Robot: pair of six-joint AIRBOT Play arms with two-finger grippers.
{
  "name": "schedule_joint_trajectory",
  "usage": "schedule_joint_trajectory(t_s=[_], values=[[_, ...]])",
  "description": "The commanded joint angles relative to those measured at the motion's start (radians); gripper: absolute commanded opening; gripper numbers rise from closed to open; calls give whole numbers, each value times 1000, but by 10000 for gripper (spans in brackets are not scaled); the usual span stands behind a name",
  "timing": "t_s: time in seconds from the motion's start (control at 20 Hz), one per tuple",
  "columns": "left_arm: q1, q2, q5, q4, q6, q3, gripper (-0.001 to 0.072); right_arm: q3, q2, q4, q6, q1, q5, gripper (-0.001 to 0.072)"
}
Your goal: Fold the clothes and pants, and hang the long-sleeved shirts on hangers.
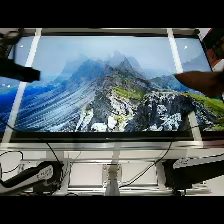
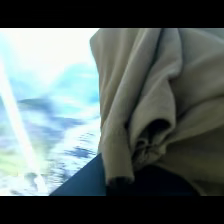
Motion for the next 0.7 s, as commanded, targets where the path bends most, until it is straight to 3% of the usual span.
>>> schedule_joint_trajectory(t_s=[0.0,0.15,0.2,0.25,0.3,0.35,0.45,0.5,0.55,0.6,0.65], values=[[121,58,-61,54,-6,0,14,5,8,-140,27,-202,131,13],[132,56,-60,55,-6,0,14,3,8,-190,26,-283,193,14],[131,56,-60,53,-6,-1,15,3,8,-187,26,-300,201,50],[131,56,-60,46,-5,0,15,3,8,-187,26,-309,203,236],[131,56,-60,44,-5,0,14,3,8,-187,26,-311,205,472],[131,56,-60,44,-5,0,15,3,8,-185,26,-311,204,575],[131,56,-60,44,-5,0,15,3,8,-152,27,-300,204,574],[131,56,-60,44,-5,-1,15,3,8,-113,27,-291,196,512],[131,56,-60,44,-5,0,15,3,8,-61,26,-278,188,355],[131,56,-60,44,-5,0,14,3,8,5,21,-258,182,254],[131,56,-60,44,-5,0,15,3,8,63,13,-232,170,205]])
